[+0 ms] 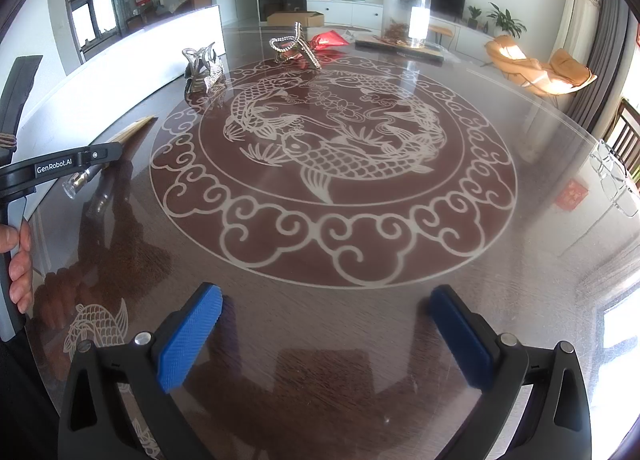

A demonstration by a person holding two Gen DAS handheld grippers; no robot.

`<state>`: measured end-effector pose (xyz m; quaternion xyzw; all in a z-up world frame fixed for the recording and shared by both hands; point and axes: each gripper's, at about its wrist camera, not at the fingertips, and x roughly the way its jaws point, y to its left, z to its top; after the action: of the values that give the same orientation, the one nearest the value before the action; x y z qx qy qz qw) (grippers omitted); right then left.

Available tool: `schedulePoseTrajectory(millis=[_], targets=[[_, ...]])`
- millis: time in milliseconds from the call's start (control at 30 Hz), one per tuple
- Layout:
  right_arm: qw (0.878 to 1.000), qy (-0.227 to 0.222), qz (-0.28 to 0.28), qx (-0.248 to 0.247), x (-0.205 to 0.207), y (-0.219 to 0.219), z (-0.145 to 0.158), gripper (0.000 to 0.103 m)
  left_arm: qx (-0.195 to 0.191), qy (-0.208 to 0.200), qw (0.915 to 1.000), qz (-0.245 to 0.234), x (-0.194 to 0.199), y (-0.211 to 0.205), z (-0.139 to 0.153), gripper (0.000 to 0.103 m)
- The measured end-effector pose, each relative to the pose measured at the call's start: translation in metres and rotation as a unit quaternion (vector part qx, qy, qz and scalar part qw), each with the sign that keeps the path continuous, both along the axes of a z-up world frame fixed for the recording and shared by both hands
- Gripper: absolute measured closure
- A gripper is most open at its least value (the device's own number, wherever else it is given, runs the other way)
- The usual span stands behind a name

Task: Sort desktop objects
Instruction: 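Lift the gold tube with the left tool while the right tool grasps the clear rhinestone clip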

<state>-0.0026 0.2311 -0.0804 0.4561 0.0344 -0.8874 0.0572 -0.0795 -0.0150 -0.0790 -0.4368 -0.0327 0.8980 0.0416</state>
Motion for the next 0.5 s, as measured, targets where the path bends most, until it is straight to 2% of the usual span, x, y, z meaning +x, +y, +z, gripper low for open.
schedulePoseTrajectory(millis=[133,233,400,500], targets=[[1.0,0.0,0.003,-0.005,-0.002,0.0,0.001,0.0,0.012,0.002,0.9997,0.02,0.007,-0.012,0.002,0.075],[0.999,0.011,0.032,-0.022,-0.022,-0.01,0.011,0.0,0.029,-0.001,0.9988,0.04,0.007,-0.022,0.001,0.075],[0.989,0.049,0.119,-0.07,-0.102,-0.053,0.039,0.0,0.023,0.002,0.9987,0.045,0.008,-0.023,0.0,0.075],[0.984,0.043,0.154,-0.076,-0.155,-0.091,0.037,0.0,0.016,0.003,0.9989,0.043,0.01,-0.024,0.0,0.075]])
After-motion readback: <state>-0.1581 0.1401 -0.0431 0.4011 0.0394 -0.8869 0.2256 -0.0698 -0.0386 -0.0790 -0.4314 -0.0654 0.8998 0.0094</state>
